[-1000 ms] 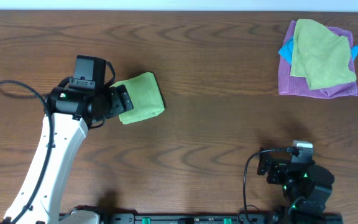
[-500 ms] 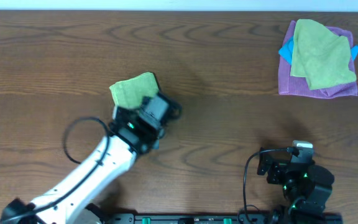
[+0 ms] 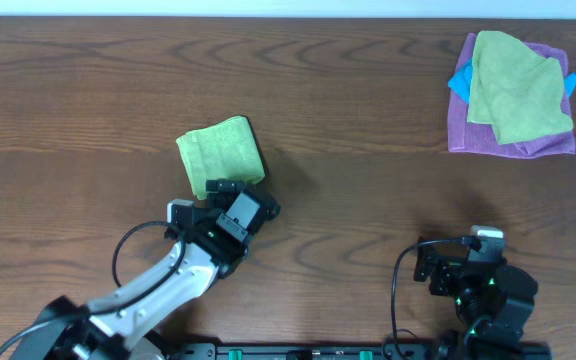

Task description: Fold the cloth

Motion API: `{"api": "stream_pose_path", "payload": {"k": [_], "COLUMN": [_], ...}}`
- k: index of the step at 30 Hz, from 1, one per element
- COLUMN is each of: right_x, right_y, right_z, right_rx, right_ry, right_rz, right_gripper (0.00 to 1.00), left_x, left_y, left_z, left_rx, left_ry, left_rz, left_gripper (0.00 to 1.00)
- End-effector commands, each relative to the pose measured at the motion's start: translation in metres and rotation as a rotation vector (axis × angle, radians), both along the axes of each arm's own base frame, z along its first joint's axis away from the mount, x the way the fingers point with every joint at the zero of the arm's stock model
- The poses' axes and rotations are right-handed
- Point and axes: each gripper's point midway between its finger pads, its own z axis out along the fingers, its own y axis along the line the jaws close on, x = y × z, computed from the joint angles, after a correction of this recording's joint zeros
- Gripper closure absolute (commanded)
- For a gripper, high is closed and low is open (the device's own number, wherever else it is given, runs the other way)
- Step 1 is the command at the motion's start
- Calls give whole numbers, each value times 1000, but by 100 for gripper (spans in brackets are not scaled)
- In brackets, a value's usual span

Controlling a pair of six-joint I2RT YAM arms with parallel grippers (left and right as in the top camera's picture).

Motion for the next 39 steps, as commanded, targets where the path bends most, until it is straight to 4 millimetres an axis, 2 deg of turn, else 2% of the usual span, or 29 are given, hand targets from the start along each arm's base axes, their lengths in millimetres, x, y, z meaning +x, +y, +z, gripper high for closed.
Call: {"api": "stream_pose_path", "payload": {"k": [1, 5, 12, 17, 20, 22, 23, 24, 27, 30, 34, 39], "right_x": [-2, -2, -2, -2, -2, -2, -2, -2, -2, -2, -2, -2], "right_y": [-1, -1, -1, -1, -1, -1, -1, -1, -1, -1, -1, -1], "right_z": [-6, -6, -6, -6, -6, -6, -6, -6, -6, -6, -6, -6], "right_rx": [10, 10, 10, 10, 10, 10, 10, 10, 10, 10, 10, 10], "right_ry": [16, 16, 16, 16, 16, 16, 16, 16, 16, 16, 16, 16], "right_rz": [-14, -14, -14, -14, -14, -14, -14, -14, -14, -14, -14, -14], "right_gripper": [1, 1, 1, 1, 1, 1, 1, 1, 1, 1, 1, 1], "left_x": [6, 17, 17, 19, 21, 23, 24, 25, 32, 47, 66, 91], "left_y": [5, 0, 11, 23, 30, 34, 35, 37, 39, 39, 43, 58], "left_z": [-20, -37, -55, -62, -64, -63, -62, -60, -54, -39, -6, 35], "left_rx": [-38, -72, -50, -23, -6, 7, 12, 17, 26, 17, 6, -33], "left_ry": [17, 21, 61, 65, 60, 47, 41, 28, -16, -112, -244, -356], "left_rz": [72, 78, 111, 146, 168, 181, 186, 192, 208, 237, 291, 374], "left_gripper": [5, 5, 0, 24, 48, 81, 89, 95, 94, 94, 94, 94]}}
